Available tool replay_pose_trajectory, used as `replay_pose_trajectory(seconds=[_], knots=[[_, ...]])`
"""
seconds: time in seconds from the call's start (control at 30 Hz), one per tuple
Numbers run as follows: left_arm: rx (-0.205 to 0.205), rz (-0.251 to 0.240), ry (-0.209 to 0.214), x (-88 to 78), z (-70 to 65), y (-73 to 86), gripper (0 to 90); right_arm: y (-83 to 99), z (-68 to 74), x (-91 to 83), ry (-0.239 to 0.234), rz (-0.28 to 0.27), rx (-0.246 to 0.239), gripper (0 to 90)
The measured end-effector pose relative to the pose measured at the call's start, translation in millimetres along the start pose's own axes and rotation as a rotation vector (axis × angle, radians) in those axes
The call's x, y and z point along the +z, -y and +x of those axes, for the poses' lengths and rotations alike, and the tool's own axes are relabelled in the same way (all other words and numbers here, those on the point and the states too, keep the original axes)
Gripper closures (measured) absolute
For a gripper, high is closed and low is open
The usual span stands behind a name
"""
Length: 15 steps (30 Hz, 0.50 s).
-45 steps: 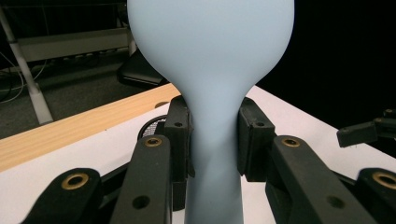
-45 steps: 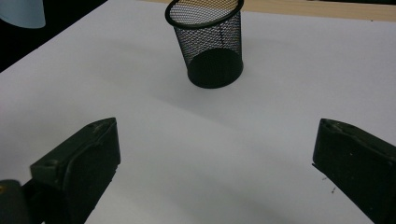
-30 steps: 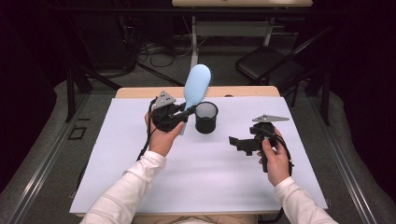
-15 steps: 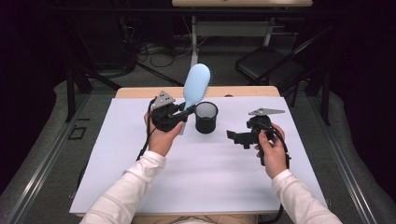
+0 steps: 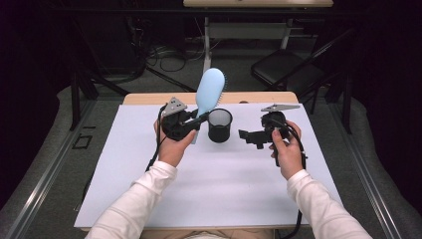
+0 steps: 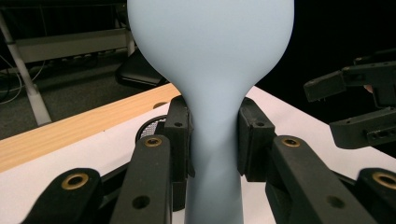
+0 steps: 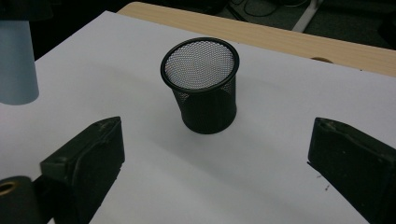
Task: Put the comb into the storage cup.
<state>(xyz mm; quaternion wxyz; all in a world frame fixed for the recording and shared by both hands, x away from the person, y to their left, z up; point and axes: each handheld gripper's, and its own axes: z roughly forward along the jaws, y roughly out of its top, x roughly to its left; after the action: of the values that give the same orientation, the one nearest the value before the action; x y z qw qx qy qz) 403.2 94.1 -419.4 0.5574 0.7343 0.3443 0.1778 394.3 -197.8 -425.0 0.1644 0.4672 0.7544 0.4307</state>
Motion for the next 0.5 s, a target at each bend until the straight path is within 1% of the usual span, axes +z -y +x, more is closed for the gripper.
replay_pose_trajectory(seconds=[0.03,0.07,0.1,0.23,0.3,0.33,0.5], knots=[[0.001,0.001,0.001,0.2,0.0,0.1,69.7,0.0,0.0,0.0,0.000,0.000,0.000,2.9],[0.003,0.004,0.001,0.4,0.0,0.1,69.7,-3.8,0.1,1.6,-0.011,0.006,0.012,2.2],[0.002,0.004,0.003,0.4,0.1,0.1,69.7,-5.8,-0.1,2.1,-0.012,0.006,0.016,1.5],[-0.001,0.001,0.001,0.0,0.2,-0.2,69.7,-14.1,-0.6,1.7,-0.026,-0.001,0.010,1.5],[-0.002,0.002,0.001,-0.3,0.5,-0.4,69.7,-16.0,-0.3,1.5,-0.023,0.003,0.001,1.3],[-0.002,0.001,0.001,-0.5,0.9,-0.6,69.7,-20.0,1.0,2.0,-0.007,0.023,0.005,0.7],[-0.002,0.000,-0.001,-1.8,1.4,-1.3,69.7,-28.0,3.2,3.6,0.000,0.032,0.001,0.0]])
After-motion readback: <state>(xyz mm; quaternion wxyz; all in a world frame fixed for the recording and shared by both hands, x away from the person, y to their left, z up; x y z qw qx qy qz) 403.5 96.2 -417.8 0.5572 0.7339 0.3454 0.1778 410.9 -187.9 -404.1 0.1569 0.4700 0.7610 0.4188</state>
